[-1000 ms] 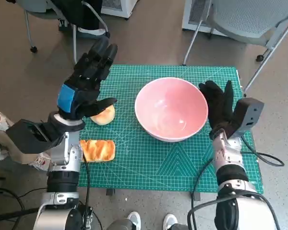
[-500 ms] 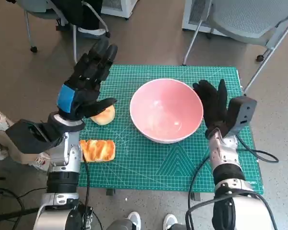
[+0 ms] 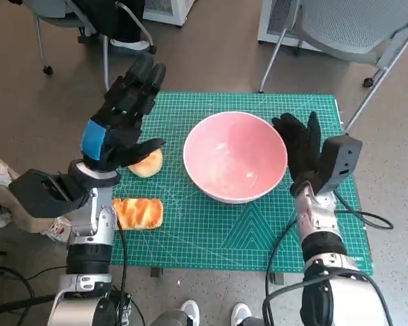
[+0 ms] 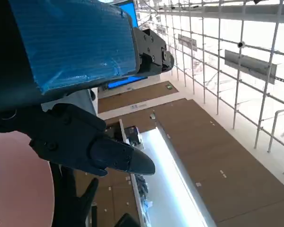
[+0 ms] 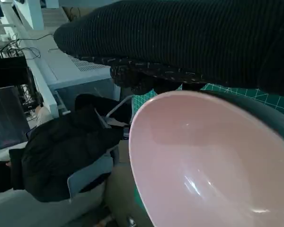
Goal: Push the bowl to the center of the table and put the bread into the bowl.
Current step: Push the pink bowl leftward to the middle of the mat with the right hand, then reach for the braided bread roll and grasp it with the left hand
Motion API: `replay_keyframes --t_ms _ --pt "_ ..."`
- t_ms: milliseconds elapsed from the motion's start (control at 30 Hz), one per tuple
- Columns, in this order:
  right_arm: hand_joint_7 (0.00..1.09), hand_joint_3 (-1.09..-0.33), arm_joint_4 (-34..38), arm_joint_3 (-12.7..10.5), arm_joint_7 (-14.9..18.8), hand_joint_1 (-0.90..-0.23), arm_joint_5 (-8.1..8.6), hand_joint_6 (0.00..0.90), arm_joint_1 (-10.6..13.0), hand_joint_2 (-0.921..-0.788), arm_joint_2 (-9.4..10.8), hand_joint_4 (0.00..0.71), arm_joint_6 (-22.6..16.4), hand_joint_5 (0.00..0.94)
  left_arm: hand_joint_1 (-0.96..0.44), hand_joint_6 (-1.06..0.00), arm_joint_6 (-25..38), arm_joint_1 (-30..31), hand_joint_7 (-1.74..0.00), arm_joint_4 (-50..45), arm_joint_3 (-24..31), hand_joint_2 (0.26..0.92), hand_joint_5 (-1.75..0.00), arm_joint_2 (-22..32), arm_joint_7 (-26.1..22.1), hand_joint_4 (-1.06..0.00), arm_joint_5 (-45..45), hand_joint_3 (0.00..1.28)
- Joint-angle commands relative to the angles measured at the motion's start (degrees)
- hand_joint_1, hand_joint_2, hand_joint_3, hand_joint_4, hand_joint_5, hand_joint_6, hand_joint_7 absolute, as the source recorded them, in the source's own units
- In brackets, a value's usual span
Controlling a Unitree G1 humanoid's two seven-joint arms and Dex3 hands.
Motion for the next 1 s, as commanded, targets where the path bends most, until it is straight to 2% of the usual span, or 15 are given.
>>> replay_keyframes --t_ms 33,200,367,467,633,733,867,1000 --pt "0.07 -0.794 0.28 -0.17 0.28 -0.702 0.12 0.238 0.7 -0.921 -0.89 0.188 -0.31 0.003 -0.46 -0.18 0.12 1.2 -0.14 -1.64 -0.28 0.921 0.0 -0.24 0.18 -0.1 -0.11 0.08" --pt "0.08 -0.826 -1.1 0.65 -0.51 -0.686 -0.57 0.241 0.06 -0.921 -2.08 0.187 -4.5 0.002 -0.46 -0.17 0.4 1.36 -0.16 -1.73 -0.03 0.921 0.0 0.04 -0.06 -0.1 -0.47 0.08" --pt "0.07 -0.9 -4.34 4.07 -2.79 -0.648 -3.47 0.233 0.4 -0.921 -2.11 0.189 -14.81 0.002 -0.46 -0.04 0.49 1.29 -0.42 -1.55 0.04 0.919 0.0 -0.03 -0.17 -0.1 -0.71 0.08" --pt "0.07 -0.926 -6.49 5.13 -1.7 -0.643 -3.67 0.222 0.63 -0.921 -1.89 0.184 -20.61 0.001 -0.46 -0.01 0.44 1.12 -0.47 -1.39 -0.11 0.919 0.0 -0.27 0.07 -0.1 -0.51 0.08" --pt "0.06 -0.915 -11.54 6.88 4.18 -0.657 -1.47 0.208 1.63 -0.921 -0.67 0.168 -29.35 0.0 -0.46 0.0 0.03 0.99 -0.49 -1.06 -0.58 0.92 0.0 -0.98 0.56 -0.11 0.05 0.08" --pt "0.06 -0.893 -14.76 8.06 7.23 -0.681 -0.46 0.208 2.68 -0.921 -0.04 0.164 -33.15 0.001 -0.47 0.0 -0.22 0.91 -0.49 -0.63 -0.73 0.92 0.0 -1.28 0.53 -0.1 0.16 0.07" --pt "0.07 -0.866 -17.13 9.15 11.27 -0.7 1.32 0.211 3.28 -0.921 0.35 0.173 -35.38 0.007 -0.48 0.0 -0.34 0.71 -0.49 -0.1 -0.78 0.92 0.0 -1.56 0.23 -0.1 0.05 0.07" --pt "0.08 -0.838 -18.84 9.79 14.34 -0.71 3.13 0.213 3.6 -0.921 0.56 0.186 -35.51 0.011 -0.49 0.0 -0.45 0.55 -0.5 0.3 -0.85 0.921 0.0 -1.74 -0.02 -0.1 0.01 0.06"
